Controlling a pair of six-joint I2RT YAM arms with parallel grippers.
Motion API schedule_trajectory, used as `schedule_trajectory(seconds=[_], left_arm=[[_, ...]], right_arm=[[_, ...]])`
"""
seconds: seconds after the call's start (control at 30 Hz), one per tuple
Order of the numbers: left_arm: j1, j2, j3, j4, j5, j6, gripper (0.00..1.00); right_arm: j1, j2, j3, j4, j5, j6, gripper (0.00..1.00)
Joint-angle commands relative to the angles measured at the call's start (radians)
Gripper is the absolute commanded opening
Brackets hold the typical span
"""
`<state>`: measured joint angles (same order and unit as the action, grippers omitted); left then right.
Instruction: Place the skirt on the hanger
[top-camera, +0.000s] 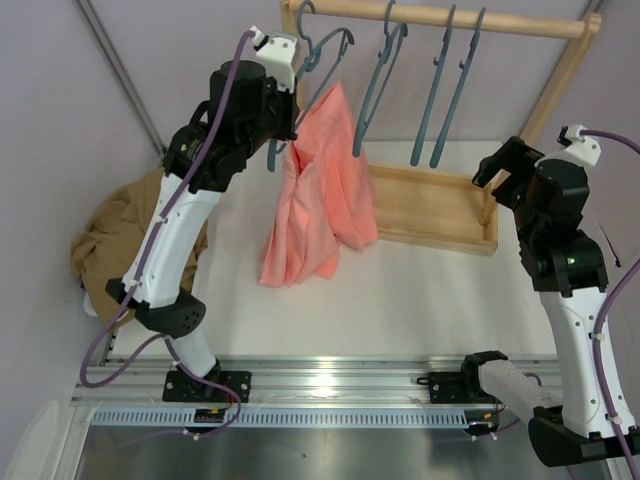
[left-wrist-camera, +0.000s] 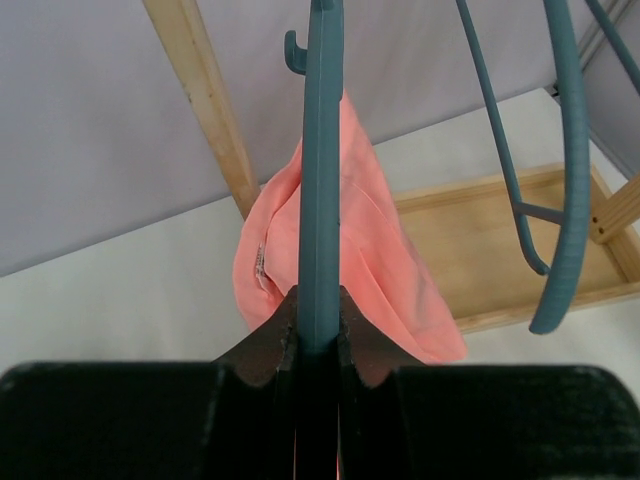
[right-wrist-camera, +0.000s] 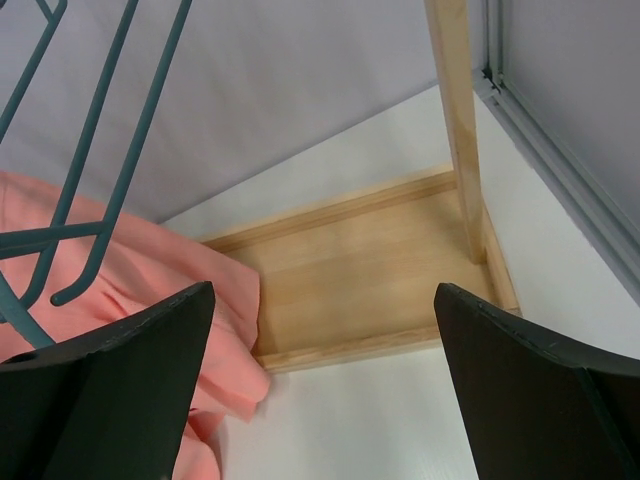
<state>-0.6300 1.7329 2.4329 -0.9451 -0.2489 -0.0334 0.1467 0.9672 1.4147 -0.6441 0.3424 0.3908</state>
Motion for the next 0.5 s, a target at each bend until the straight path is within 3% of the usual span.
schedule_trajectory(seconds=[0.0,0.27,0.47], left_arm=[[-0.004,0.014,0.078,0.219,-0.047,0.033,0.01],[-0.004,0.082,0.083,0.440,-0.064,0.131,0.01],[-0.002,0.143,0.107,0.509,-0.076,0.162,0.01]], right_arm=[[-0.009,-0.012,-0.025,0.060,-0.059,0.014,0.99],[-0.012,-0.025,-0.105,0.090,-0.069,0.026,0.99],[-0.018,-0.044,-0.132,0.109,-0.060,0.020,0.99]])
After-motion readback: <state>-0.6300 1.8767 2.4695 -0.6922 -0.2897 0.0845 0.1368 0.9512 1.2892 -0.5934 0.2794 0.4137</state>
